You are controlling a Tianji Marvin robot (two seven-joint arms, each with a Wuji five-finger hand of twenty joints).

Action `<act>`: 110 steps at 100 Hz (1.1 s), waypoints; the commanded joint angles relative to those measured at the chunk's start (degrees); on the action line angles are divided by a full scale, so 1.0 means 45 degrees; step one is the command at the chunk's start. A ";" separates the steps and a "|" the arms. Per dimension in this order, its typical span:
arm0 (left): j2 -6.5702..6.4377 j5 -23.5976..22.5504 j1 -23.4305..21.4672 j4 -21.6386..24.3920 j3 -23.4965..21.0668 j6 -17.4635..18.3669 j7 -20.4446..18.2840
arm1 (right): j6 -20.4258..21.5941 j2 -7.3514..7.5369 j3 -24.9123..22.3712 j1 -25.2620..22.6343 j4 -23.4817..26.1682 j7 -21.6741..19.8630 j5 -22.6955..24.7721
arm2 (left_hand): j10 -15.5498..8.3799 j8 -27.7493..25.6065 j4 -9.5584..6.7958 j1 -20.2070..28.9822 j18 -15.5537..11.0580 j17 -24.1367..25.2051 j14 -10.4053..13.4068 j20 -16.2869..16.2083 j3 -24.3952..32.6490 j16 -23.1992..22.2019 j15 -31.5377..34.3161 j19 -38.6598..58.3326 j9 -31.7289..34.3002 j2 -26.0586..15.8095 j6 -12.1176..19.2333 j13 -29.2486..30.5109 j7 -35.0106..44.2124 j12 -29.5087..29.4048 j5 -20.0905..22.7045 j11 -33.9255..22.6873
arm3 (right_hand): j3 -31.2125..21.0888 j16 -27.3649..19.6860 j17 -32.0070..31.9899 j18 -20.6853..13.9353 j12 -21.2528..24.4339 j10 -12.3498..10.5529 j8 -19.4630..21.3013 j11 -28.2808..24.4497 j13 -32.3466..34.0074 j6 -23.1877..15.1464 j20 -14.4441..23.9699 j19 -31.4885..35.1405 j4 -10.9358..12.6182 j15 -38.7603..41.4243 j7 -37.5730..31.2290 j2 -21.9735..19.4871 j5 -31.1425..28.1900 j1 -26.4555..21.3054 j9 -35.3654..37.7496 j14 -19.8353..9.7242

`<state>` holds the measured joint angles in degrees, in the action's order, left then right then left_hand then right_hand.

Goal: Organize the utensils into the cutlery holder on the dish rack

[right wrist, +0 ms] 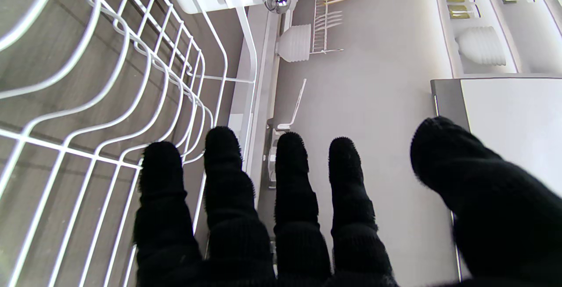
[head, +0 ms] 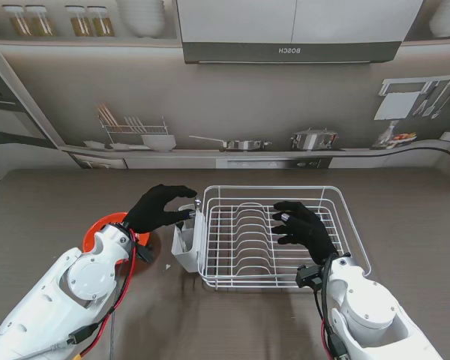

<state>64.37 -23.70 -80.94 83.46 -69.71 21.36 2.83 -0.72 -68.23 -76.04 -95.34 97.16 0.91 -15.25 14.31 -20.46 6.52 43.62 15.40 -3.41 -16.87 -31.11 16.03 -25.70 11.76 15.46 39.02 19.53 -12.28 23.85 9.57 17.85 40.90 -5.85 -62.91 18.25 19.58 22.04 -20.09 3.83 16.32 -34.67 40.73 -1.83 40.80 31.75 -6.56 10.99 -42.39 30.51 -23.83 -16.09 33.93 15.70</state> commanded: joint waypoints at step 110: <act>0.0736 0.2783 -0.1423 0.0973 0.1167 -0.0633 0.1147 | 0.0844 0.0045 0.0138 -0.0021 -0.0143 -0.0172 0.0760 | 0.0197 0.0493 -0.0780 0.0850 -0.0402 0.0232 -0.0220 -0.0115 -0.1692 0.0815 -0.0993 -0.1271 -0.1303 -0.0932 -0.0716 -0.0815 -0.0647 -0.0498 -0.1373 0.0357 | 0.0236 0.0010 -0.0325 -0.0048 0.0068 -0.0674 -0.0182 0.0015 -0.0614 -0.0424 0.0053 -0.0100 0.0020 -0.0218 -0.0005 0.0918 0.0154 0.0073 -0.1014 -0.0473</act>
<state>67.18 -11.63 -87.06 87.64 -65.01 18.55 8.99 2.77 -67.93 -75.47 -95.04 96.30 0.87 -12.07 15.33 -18.52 4.80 45.90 15.37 -3.22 -17.64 -31.15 9.96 -22.67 8.20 11.23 34.68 17.17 -15.06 20.84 6.84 16.23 35.09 -4.44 -62.91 18.25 18.30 22.05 -20.09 2.74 16.31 -34.65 38.52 -2.05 40.80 31.75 -6.56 10.39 -42.39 32.61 -23.83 -16.09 30.53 15.28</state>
